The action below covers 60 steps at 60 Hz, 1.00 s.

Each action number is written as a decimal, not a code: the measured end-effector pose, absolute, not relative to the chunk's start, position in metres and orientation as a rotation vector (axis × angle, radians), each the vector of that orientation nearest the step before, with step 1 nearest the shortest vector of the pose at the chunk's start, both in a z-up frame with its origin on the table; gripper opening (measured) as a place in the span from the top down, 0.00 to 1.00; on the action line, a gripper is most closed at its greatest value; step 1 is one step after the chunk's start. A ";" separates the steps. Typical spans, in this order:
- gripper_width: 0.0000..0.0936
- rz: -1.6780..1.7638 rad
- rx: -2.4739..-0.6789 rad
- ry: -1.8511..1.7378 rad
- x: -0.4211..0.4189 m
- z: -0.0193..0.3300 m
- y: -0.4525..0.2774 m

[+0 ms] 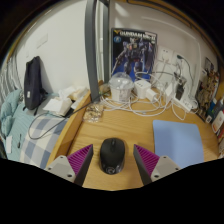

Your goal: Arrange mouse

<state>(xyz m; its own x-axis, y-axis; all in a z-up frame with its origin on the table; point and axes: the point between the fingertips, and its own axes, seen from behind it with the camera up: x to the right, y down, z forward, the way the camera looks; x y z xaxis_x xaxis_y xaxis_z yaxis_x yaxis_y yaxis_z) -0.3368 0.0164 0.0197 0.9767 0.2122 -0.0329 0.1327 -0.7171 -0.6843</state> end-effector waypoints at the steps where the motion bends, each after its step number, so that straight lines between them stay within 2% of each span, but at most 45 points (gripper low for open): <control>1: 0.13 0.136 -2.388 -0.239 -0.337 0.015 0.018; 8: 0.15 0.151 -2.406 -0.240 -0.345 -0.005 0.026; 10: 0.21 0.153 -2.402 -0.219 -0.345 -0.006 0.030; 11: 0.20 0.144 -2.402 -0.214 -0.343 -0.006 0.029; 12: 0.29 0.136 -2.394 -0.213 -0.342 -0.005 0.030; 16: 0.49 0.138 -2.383 -0.207 -0.343 -0.004 0.030; 23: 0.55 0.145 -2.364 -0.197 -0.344 -0.005 0.028; 24: 0.52 0.147 -2.362 -0.193 -0.344 -0.004 0.027; 25: 0.59 0.149 -2.359 -0.192 -0.344 -0.004 0.028; 32: 0.70 0.159 -2.352 -0.200 -0.344 -0.004 0.028; 38: 0.70 0.182 -2.381 -0.252 -0.352 0.002 0.023; 44: 0.70 0.228 -2.332 -0.265 -0.362 0.054 0.025; 48: 0.70 0.214 -2.266 -0.297 -0.358 0.109 0.032; 56: 0.70 0.178 -2.137 -0.272 -0.317 0.207 0.053; 60: 0.70 0.132 -2.101 -0.258 -0.281 0.237 0.060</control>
<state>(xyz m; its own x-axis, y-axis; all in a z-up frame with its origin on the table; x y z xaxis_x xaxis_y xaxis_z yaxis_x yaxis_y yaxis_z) -0.2811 0.0601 0.2367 0.9716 0.2366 0.0095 0.1301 -0.5000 -0.8562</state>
